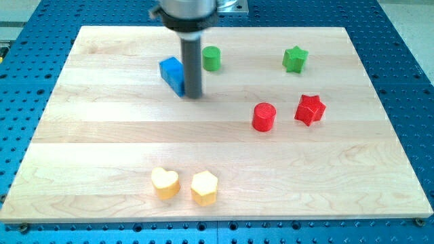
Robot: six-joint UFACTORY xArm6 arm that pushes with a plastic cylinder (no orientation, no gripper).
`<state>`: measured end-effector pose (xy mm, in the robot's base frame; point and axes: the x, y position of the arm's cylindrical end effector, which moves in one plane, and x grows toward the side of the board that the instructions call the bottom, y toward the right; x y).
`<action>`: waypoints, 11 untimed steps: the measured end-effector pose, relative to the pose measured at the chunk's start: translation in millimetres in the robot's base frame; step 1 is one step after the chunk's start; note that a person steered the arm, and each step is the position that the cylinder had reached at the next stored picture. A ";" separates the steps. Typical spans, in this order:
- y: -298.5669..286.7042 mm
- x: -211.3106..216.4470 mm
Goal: Separate the blue blocks from each other
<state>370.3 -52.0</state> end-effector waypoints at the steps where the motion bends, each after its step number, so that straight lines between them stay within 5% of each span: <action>1: 29.3 3.5; 2: 32.5 24.9; 5: -28.6 -45.6; 8: -134.9 -64.0; 10: 27.4 -105.4; 11: -29.0 -96.8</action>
<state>273.6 -81.1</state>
